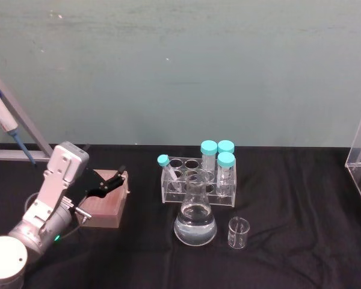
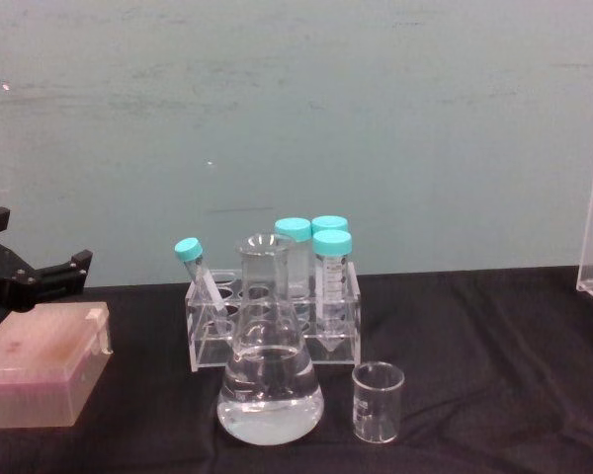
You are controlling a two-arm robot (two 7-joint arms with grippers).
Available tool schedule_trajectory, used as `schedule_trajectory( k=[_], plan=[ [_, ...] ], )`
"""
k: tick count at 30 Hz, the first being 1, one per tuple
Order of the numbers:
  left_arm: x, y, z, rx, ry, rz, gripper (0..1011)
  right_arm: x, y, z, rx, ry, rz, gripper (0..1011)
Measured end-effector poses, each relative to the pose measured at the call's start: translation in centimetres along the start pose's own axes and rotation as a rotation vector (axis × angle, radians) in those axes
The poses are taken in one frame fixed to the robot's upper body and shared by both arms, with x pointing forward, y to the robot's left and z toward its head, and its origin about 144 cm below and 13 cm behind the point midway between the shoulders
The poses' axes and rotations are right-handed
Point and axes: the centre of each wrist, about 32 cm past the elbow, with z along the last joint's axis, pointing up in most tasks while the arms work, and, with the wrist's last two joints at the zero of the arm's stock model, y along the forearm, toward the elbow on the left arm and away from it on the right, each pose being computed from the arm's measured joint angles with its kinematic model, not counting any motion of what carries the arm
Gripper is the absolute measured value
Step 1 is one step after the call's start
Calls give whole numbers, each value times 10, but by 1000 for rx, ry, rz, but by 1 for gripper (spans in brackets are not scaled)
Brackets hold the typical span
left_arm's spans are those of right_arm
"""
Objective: Place the experimental apparatus aside using one hand.
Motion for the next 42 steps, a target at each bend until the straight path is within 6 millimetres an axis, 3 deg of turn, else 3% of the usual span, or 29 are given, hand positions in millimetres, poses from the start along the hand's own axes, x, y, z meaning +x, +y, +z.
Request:
schedule_trajectory(
  k=[42],
  plan=[
    [0,0,0,0,0,0,1000,-1,0,-1,-12,3,-11,606]
  ],
)
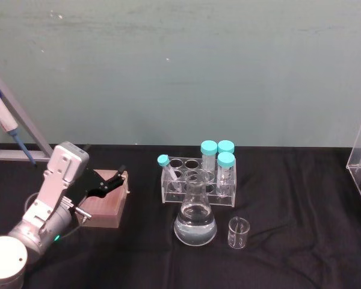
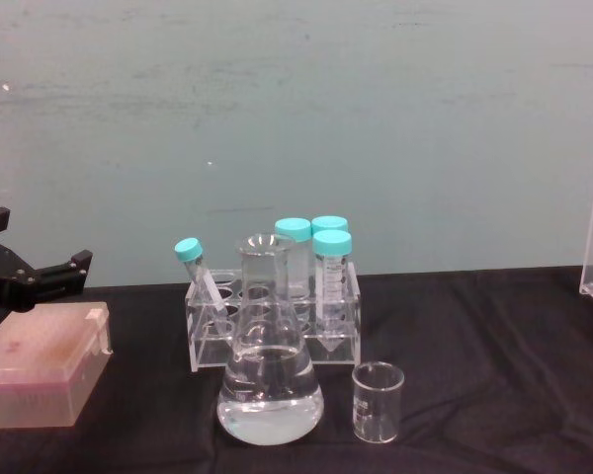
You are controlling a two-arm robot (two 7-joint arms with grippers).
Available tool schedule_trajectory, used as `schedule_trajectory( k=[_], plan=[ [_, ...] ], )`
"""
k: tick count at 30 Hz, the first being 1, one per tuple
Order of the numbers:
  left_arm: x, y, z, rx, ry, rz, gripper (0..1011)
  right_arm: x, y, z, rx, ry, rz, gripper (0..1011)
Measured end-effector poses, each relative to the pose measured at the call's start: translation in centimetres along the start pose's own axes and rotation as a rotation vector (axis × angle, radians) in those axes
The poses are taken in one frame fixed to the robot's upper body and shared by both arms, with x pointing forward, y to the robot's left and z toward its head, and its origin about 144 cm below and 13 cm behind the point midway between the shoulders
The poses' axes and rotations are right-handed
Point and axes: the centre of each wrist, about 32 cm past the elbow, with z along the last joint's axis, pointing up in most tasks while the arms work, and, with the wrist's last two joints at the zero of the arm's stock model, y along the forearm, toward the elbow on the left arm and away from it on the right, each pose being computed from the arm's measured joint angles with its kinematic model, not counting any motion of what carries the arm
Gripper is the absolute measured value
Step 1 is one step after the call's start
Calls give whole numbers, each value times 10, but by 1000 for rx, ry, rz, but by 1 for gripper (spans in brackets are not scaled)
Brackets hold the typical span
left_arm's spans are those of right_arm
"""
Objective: Place the experimental apparatus aside using one hand.
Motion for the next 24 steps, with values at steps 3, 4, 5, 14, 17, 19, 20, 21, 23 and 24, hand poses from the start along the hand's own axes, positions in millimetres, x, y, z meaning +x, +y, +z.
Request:
schedule_trajectory(
  k=[3,4,5,14,17,19,20,21,23,24],
  plan=[
    [0,0,0,0,0,0,1000,0,0,0,0,0,0,605],
    [0,0,0,0,0,0,1000,0,0,0,0,0,0,605],
    [0,0,0,0,0,0,1000,0,0,0,0,0,0,606],
    [0,0,0,0,0,0,1000,0,0,0,0,0,0,605],
    [0,0,0,0,0,0,1000,0,0,0,0,0,0,627],
    [0,0,0,0,0,0,1000,0,0,0,0,0,0,682],
    [0,0,0,0,0,0,1000,0,0,0,0,0,0,719],
    [0,0,0,0,0,0,1000,0,0,0,0,0,0,719],
    [0,0,0,0,0,0,1000,0,0,0,0,0,0,772],
    [0,0,0,0,0,0,1000,0,0,0,0,0,0,811]
  ],
)
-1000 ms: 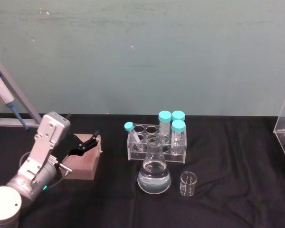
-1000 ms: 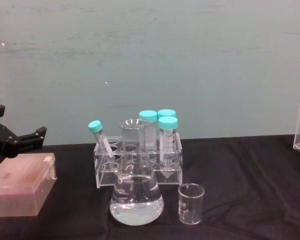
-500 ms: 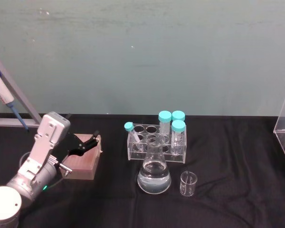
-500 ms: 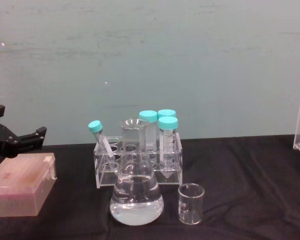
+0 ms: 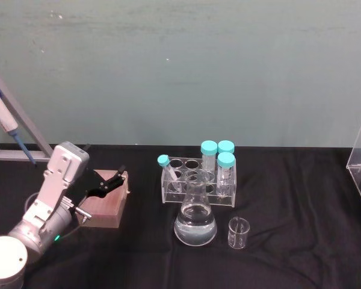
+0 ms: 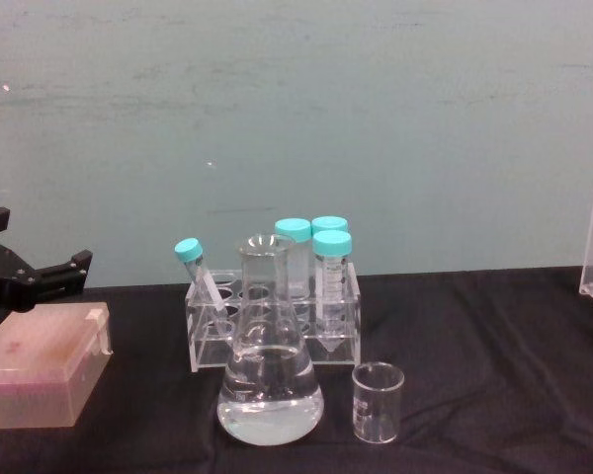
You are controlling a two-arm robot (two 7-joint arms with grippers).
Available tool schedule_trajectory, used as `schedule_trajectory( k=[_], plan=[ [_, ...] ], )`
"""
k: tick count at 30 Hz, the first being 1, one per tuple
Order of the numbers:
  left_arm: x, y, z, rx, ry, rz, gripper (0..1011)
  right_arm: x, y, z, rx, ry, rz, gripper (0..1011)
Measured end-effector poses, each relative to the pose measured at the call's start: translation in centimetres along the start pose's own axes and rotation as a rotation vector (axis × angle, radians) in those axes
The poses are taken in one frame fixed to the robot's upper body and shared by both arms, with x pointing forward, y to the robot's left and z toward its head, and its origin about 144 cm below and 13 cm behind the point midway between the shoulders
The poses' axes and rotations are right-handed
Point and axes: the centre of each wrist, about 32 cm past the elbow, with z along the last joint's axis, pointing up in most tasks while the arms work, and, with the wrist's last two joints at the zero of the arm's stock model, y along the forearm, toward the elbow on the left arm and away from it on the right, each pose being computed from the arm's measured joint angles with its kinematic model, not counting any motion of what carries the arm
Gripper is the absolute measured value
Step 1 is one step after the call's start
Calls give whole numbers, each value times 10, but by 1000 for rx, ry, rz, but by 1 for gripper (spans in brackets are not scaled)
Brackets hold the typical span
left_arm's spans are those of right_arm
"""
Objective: Place the experimental apparatus aside using one hand.
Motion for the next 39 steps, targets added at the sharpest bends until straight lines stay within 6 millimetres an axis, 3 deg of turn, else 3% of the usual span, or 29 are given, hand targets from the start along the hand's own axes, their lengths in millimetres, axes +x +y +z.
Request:
schedule_trajectory(
  k=[5,8,39],
  plan=[
    [0,0,0,0,0,0,1000,0,0,0,0,0,0,973],
    [0,0,0,0,0,0,1000,0,0,0,0,0,0,1002],
    [0,0,0,0,0,0,1000,-4,-7,3,22,-9,13,1000]
  ],
)
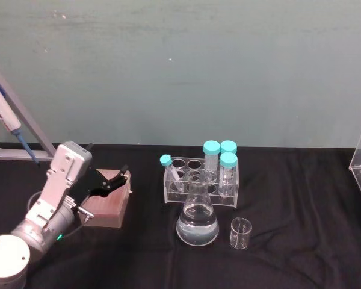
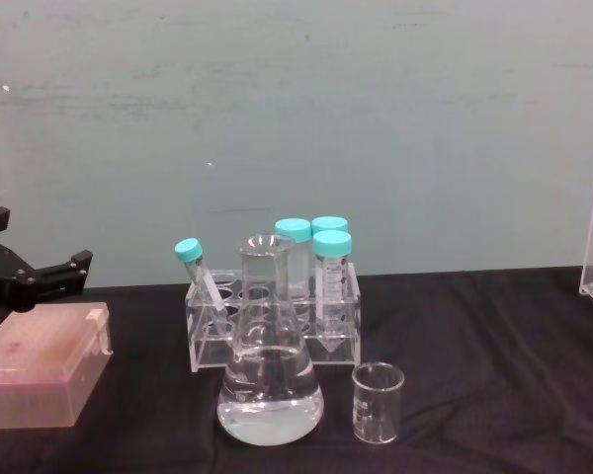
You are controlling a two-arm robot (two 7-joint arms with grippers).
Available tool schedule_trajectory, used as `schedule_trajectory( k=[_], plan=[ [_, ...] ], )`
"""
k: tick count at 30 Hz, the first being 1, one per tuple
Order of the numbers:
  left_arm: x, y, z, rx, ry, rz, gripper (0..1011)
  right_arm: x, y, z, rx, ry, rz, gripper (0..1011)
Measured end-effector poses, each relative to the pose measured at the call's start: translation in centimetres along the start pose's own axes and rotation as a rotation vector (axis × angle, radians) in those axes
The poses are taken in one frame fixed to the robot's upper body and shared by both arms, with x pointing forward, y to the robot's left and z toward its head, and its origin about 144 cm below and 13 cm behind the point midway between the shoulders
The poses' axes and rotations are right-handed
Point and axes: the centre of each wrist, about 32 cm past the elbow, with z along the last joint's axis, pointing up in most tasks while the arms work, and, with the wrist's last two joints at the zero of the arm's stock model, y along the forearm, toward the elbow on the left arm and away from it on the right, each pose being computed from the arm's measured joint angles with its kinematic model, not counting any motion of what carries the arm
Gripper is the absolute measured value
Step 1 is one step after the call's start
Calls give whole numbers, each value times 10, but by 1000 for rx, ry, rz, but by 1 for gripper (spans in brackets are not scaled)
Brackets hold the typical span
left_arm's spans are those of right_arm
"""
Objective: Place the experimental apparatus aside using one hand.
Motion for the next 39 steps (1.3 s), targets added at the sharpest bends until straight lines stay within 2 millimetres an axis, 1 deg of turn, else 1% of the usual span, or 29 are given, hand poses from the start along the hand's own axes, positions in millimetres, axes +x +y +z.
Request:
schedule_trajectory(
  k=[20,34,39],
  plan=[
    [0,0,0,0,0,0,1000,-8,-8,14,96,-79,-10,1002],
    [0,0,0,0,0,0,1000,-20,-4,25,203,-161,93,1002],
    [0,0,0,0,0,0,1000,-27,0,29,238,-188,176,1002]
  ],
)
